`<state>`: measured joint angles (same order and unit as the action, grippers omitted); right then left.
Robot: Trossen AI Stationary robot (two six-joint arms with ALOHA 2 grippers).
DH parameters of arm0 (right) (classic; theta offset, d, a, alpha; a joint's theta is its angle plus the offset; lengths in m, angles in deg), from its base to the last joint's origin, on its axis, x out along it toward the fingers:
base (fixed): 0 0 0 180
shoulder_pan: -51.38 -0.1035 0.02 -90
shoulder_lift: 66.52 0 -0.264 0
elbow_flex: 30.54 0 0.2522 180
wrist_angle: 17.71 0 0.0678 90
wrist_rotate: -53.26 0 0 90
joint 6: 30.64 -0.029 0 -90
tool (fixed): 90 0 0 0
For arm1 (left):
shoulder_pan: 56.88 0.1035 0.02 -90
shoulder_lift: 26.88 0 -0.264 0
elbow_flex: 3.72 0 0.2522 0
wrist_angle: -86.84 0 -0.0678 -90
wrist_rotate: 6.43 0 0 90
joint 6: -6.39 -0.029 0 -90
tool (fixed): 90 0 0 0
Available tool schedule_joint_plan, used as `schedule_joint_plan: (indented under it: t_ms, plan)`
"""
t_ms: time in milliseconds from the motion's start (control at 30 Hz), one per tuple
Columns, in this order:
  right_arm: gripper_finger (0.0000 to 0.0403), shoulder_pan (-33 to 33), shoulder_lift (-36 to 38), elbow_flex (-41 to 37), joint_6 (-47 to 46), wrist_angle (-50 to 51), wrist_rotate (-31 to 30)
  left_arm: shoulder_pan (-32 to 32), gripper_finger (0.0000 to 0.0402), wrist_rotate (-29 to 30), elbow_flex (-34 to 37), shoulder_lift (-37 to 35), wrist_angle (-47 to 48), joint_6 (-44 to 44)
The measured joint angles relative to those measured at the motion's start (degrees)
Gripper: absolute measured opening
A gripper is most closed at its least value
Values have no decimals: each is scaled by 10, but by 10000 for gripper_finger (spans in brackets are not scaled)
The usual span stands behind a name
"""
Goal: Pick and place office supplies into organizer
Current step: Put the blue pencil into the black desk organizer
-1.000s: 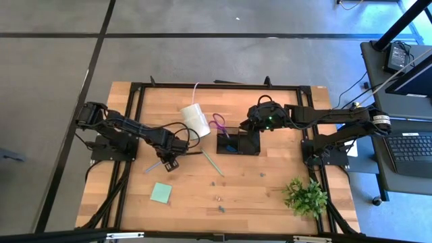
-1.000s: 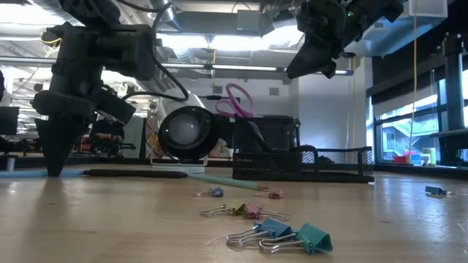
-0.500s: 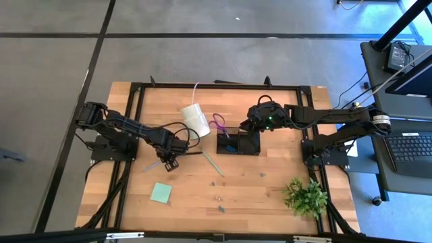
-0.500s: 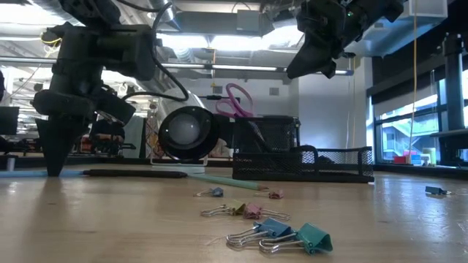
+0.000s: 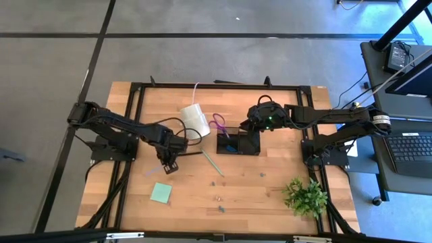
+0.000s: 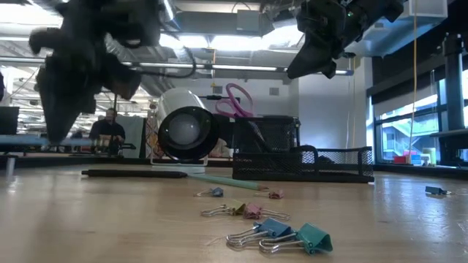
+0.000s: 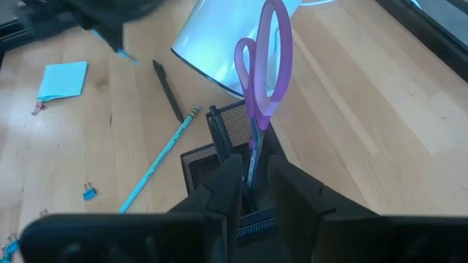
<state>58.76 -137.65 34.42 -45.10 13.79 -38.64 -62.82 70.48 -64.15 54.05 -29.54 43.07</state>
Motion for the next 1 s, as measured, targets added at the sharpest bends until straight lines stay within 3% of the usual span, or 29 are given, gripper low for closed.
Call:
schedule_joint_plan:
  t_ms: [267, 400, 567, 800, 1000]
  plan:
    - [74, 0, 0, 0, -5, 0, 0, 0, 12, -128, -12, -49, -84, -20]
    - [74, 0, 0, 0, -19, -2, 0, 8, 12, -157, -13, -77, -200, -25]
    - [75, 0, 0, 0, -19, -4, 1, 42, 12, -153, -13, -108, -348, -33]
    - [75, 0, 0, 0, -20, -4, 2, 107, 12, -70, -14, -128, -529, -111]
    - [75, 0, 9, 0, -20, 20, 2, 143, 12, 33, -14, -119, -617, -186]
